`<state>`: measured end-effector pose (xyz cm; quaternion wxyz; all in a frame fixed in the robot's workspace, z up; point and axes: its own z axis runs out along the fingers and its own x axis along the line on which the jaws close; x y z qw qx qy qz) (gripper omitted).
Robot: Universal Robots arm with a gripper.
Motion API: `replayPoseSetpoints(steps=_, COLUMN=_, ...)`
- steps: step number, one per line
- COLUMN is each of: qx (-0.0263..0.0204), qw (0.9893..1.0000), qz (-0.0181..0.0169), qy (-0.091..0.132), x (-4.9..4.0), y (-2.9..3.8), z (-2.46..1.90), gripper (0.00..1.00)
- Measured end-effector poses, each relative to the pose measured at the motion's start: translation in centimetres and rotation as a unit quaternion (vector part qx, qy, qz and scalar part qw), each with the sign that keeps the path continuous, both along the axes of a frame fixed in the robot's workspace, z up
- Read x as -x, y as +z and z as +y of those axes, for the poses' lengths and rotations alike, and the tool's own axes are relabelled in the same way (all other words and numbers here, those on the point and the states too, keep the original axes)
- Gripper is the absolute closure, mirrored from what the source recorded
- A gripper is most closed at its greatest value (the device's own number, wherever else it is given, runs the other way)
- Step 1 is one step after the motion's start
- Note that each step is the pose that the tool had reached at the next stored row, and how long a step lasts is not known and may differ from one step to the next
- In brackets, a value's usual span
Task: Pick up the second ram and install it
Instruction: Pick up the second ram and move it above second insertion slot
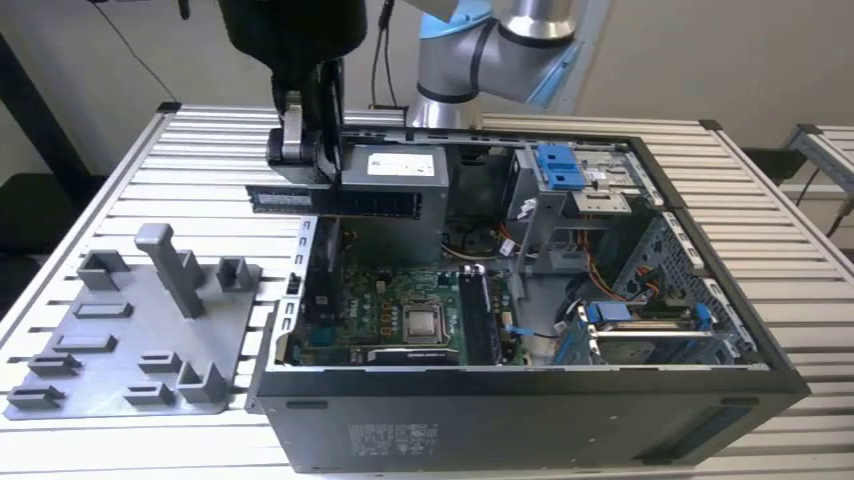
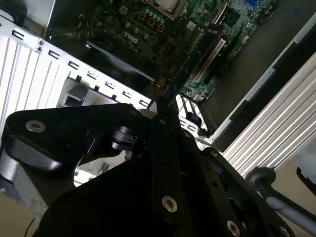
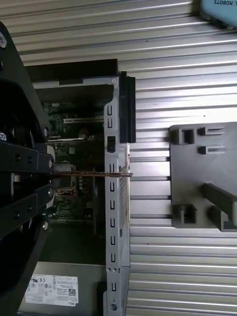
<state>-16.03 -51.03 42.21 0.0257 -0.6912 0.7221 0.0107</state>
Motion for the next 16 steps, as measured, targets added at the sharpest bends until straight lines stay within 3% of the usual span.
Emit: replayPoseSetpoints(steps=16, qx=0.0, qw=1.0, qz=0.0001, qy=0.0, x=-5.05, y=0.0, z=0.0, gripper=0.86)
